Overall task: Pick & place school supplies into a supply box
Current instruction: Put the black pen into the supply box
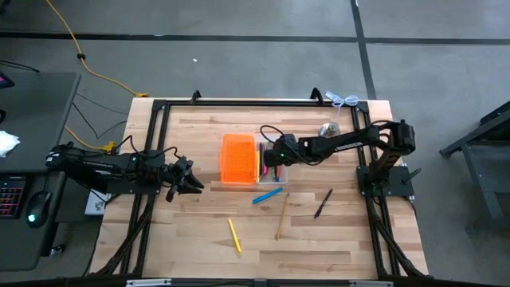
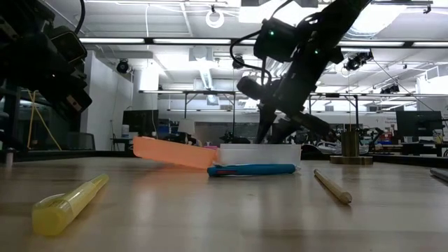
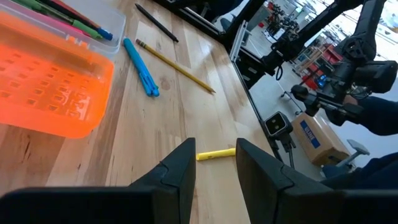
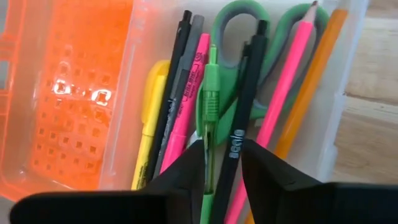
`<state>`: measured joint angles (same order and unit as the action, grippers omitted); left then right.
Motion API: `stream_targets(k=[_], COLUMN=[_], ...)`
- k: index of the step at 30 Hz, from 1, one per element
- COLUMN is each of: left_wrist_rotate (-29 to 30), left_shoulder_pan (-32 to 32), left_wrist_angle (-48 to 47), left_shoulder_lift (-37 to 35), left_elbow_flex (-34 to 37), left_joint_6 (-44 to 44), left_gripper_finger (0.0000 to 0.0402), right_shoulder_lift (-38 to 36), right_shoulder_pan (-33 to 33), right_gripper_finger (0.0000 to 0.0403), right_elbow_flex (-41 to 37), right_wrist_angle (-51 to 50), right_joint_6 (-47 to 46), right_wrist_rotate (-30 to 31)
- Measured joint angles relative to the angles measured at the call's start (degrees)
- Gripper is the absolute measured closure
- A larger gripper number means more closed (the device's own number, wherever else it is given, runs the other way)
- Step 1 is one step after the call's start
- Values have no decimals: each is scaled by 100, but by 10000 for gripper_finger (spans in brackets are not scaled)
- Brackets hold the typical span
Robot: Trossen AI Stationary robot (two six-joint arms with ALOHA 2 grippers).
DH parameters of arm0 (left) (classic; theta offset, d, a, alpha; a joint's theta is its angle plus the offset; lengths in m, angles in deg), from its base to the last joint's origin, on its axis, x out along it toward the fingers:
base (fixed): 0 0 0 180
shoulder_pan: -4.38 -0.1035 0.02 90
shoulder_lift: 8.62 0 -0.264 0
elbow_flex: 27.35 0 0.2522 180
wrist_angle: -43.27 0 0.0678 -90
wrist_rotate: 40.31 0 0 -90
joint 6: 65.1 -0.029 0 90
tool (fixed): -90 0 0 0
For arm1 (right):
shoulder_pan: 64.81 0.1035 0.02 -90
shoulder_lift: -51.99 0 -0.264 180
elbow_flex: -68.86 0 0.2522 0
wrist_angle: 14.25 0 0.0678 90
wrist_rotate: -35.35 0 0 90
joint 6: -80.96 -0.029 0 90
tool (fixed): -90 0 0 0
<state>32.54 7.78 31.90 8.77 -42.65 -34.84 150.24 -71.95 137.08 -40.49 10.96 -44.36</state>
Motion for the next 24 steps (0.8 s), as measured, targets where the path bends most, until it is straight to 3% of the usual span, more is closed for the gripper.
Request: stream_targets(k=[24], left_wrist_rotate=[-28], left_shoulder_pan=[-2], left_wrist_angle=[-4], left_shoulder_lift=[-2], left_elbow_flex=[0], left_joint_6=[2], left_gripper_finger=[257], right_shoulder_lift=[-7], right_shoulder_pan=[0], right_gripper_finger=[320], right_elbow_flex=[0], right_wrist_angle=[628], right_joint_6=[-63], right_wrist_rotate=[-262])
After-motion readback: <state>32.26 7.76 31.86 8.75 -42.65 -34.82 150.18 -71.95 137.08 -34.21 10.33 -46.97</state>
